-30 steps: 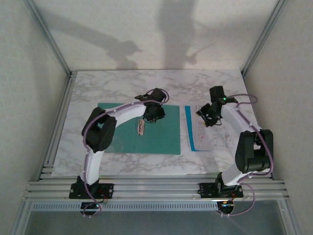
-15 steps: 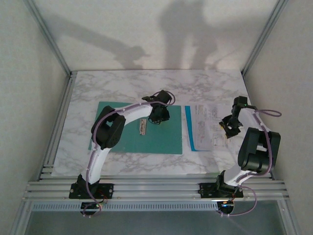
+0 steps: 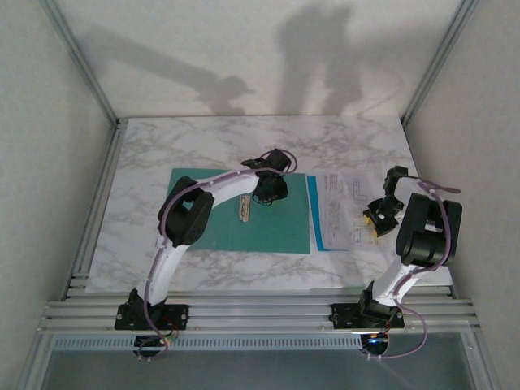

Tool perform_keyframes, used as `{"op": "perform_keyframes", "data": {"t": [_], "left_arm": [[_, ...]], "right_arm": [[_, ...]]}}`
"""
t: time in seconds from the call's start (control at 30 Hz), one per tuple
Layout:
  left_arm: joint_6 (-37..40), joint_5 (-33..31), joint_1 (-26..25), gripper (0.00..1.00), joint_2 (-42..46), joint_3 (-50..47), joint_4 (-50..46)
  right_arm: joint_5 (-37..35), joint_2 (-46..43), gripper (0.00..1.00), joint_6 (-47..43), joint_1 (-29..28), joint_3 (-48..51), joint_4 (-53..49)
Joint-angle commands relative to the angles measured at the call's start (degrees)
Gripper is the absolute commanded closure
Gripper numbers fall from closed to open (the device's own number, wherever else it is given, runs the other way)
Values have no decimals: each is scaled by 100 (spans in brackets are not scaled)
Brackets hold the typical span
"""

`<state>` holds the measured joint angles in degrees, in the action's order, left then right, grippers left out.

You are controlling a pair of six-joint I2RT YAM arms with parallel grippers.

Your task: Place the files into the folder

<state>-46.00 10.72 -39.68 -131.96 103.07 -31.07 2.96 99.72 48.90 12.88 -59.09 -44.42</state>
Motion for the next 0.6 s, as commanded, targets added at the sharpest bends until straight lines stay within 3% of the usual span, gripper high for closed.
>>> {"op": "perform_keyframes", "data": {"t": [0.0, 0.47, 0.57], "left_arm": [[96, 105, -96, 73, -408, 25, -206], [-102, 371, -212, 72, -573, 471, 140], [-219, 284, -184, 68, -342, 627, 110]], "right_arm": [[28, 178, 58, -66, 24, -86, -141], [136, 328, 58, -41, -189, -199, -242], [168, 336, 58, 23, -213, -182, -235]]}}
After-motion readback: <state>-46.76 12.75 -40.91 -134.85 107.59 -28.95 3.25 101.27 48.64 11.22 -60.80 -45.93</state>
